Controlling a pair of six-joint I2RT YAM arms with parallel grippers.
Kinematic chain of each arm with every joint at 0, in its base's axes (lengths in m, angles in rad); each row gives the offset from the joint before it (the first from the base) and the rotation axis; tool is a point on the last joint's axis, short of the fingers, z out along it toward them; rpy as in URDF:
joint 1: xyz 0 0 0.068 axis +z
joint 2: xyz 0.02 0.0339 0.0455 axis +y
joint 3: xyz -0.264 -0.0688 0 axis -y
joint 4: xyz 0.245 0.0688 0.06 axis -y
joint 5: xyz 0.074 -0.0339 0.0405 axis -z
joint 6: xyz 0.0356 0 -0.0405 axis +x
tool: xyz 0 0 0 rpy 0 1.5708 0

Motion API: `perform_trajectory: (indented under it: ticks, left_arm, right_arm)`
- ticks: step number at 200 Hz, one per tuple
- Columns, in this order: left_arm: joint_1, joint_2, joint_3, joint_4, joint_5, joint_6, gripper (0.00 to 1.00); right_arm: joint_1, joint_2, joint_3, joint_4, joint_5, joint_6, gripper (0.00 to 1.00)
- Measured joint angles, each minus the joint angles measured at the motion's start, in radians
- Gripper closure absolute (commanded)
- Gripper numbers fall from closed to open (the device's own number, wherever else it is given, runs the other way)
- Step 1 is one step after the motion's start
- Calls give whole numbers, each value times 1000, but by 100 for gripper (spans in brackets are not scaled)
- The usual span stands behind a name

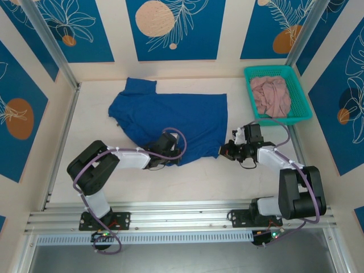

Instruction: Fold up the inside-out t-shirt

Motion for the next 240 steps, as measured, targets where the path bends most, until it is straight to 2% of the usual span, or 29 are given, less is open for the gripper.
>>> perform_trajectory:
  ticks: [19, 35, 51, 90, 143, 174, 217, 240]
  left_arm:
    - [0, 0, 0, 0, 0, 0, 100]
    - [0, 0, 0, 0, 0, 0, 100]
    - [0, 0, 0, 0, 0, 0, 100]
    - [0, -1, 0, -2, 0, 0, 100]
    - [2, -8, 0, -19, 0, 0, 100]
    - [2, -9, 0, -23, 0, 2, 100]
    - [3, -9, 0, -24, 0, 7, 100]
    - [3, -9, 0, -24, 0, 7, 100]
  right_arm:
    - [0, -2, -33, 65, -90, -3, 100]
    - [2, -19, -48, 94, -115, -10, 100]
    - [2, -32, -47, 100, -104, -17, 96]
    - [2, 32, -3, 81, -57, -18, 79]
    - [2, 103, 45, 81, -19, -27, 70]
    - [1, 129, 64, 83, -4, -42, 70]
    - [2, 145, 69, 82, -2, -51, 75]
    - [2, 145, 69, 82, -1, -51, 84]
